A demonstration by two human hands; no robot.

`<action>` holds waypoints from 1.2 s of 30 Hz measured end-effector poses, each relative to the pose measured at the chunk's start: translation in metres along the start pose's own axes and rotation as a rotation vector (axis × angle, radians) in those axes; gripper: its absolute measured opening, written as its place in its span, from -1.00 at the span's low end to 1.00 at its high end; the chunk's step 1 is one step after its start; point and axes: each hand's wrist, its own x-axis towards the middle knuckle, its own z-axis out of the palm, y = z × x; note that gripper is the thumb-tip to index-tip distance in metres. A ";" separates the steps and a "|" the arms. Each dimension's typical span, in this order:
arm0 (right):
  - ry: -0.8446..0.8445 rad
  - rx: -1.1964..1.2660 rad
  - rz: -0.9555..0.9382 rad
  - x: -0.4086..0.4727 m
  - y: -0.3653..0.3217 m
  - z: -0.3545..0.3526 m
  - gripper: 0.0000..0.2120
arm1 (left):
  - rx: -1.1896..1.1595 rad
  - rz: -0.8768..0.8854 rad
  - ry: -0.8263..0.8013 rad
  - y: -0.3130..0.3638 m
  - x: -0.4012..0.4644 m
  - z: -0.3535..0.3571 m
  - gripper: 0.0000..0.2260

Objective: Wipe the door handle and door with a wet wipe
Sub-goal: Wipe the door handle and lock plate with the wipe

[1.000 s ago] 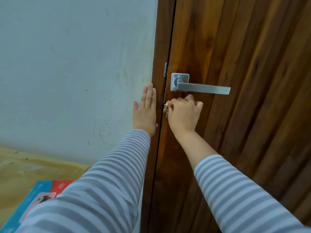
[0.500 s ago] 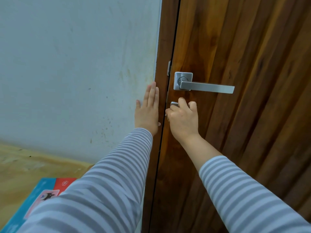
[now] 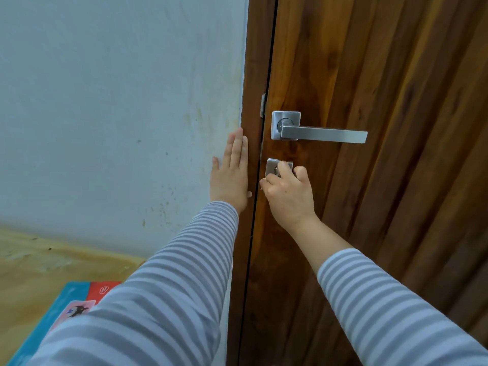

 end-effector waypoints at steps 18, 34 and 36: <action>0.210 0.226 0.088 -0.030 -0.008 0.030 -0.86 | 0.022 -0.008 0.017 0.002 0.001 0.003 0.09; 0.044 0.256 0.166 -0.045 -0.019 0.049 -0.87 | 0.002 -0.024 0.009 0.006 -0.001 0.002 0.12; 0.009 0.249 0.129 -0.051 -0.016 0.050 -0.82 | -0.005 -0.026 0.007 0.005 -0.001 0.002 0.13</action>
